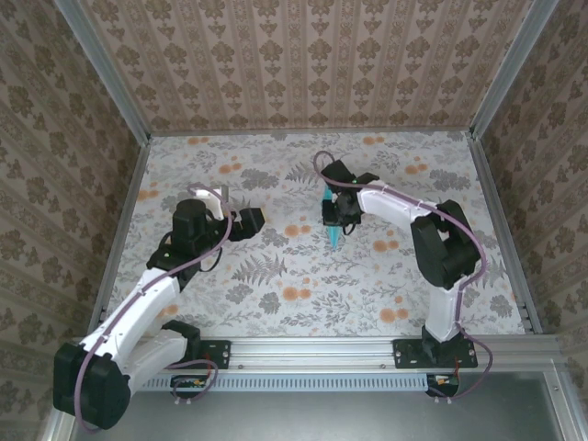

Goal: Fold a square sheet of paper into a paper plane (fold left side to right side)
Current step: Place the paper plane at the top-center of the table.

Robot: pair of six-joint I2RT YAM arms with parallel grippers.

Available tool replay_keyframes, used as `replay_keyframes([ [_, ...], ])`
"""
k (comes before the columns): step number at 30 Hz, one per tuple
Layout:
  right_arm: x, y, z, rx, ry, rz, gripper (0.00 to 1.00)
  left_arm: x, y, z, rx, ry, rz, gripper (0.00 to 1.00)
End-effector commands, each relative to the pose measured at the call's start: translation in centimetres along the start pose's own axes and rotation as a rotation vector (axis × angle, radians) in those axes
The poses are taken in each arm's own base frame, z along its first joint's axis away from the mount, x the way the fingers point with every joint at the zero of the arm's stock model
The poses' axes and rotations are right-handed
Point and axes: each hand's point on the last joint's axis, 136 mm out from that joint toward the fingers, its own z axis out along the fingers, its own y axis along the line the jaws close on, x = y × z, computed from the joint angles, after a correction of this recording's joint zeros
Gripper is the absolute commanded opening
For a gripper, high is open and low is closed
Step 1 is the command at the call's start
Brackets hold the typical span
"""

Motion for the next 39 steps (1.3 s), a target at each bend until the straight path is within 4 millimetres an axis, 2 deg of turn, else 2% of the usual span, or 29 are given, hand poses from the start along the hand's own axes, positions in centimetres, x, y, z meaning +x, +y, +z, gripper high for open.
replay_keyframes([
  [1, -0.8, -1.7, 0.8, 0.073, 0.045, -0.042, 0.09, 0.3, 0.5, -0.2, -0.019, 0.011, 0.028, 1.0],
  [7, -2.3, -2.3, 2.6, 0.099, 0.075, -0.065, 0.11, 0.2, 0.5, 0.1, -0.018, 0.021, 0.027, 1.0],
  [13, -2.5, -2.2, 3.9, 0.11, 0.116, -0.09, 0.15, 0.2, 0.4, 0.3, -0.015, 0.036, 0.019, 1.0],
  [19, -2.4, -2.0, 4.1, 0.097, 0.129, -0.087, 0.24, 0.2, 0.4, 0.4, -0.025, 0.054, 0.017, 1.0],
  [24, -2.4, -2.0, 4.1, 0.099, 0.132, -0.085, 0.27, -0.1, 0.4, 0.6, -0.026, 0.058, 0.015, 1.0],
  [29, -2.9, -1.8, 3.0, 0.099, 0.116, -0.092, 0.27, -0.3, 0.5, 0.5, -0.033, 0.056, 0.02, 1.0],
  [34, -3.5, -1.7, 0.9, 0.097, 0.08, -0.096, 0.28, -0.7, 0.9, 0.4, -0.047, 0.048, 0.004, 1.0],
  [39, -3.4, -1.5, -1.5, 0.1, 0.055, -0.102, 0.33, -1.5, 1.2, 0.1, -0.043, 0.03, -0.014, 1.0],
])
